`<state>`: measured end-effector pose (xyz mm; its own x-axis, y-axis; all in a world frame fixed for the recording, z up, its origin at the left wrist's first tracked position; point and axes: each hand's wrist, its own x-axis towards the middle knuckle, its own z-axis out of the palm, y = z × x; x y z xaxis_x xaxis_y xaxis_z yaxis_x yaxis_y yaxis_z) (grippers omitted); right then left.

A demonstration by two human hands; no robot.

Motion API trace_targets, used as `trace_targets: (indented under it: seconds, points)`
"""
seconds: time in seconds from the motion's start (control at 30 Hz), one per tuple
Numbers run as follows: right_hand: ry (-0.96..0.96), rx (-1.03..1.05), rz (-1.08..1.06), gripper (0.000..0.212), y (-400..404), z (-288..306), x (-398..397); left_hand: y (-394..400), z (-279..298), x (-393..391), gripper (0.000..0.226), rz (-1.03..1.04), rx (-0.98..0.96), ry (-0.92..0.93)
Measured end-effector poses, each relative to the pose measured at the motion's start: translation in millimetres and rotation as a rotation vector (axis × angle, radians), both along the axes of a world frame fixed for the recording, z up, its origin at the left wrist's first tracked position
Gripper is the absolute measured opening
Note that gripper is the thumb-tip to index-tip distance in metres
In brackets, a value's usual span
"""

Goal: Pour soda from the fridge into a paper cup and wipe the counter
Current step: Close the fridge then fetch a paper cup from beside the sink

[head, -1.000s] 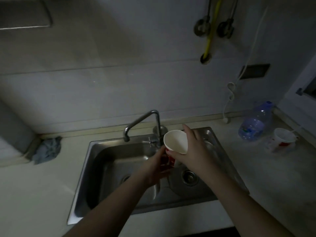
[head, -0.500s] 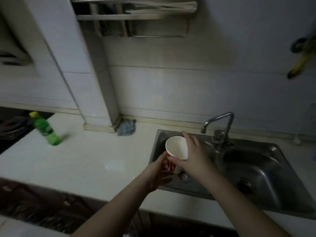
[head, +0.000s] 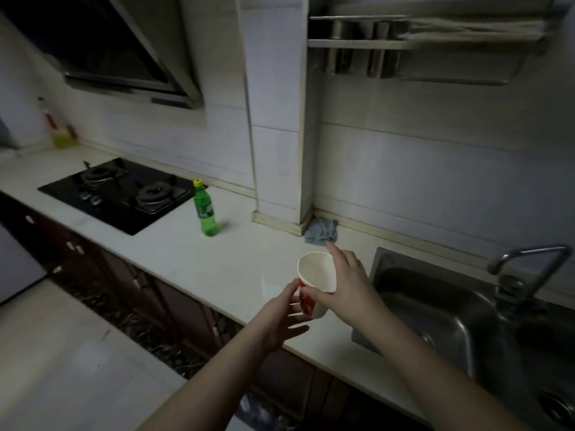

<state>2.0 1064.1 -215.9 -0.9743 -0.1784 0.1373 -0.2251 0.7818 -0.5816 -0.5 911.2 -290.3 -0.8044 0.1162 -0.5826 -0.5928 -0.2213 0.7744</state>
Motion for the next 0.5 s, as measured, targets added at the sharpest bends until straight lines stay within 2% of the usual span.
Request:
trace_targets:
  seconds: [0.23,0.5]
  points:
    - [-0.013,0.016,0.089,0.098,-36,-12,-29,-41,-14,-18,0.059,0.055,0.025,-0.037]
    - [-0.101,-0.004,0.090,0.101,-53,-47,-91,-67,-43,-78,0.063,0.034,-0.029,-0.150]
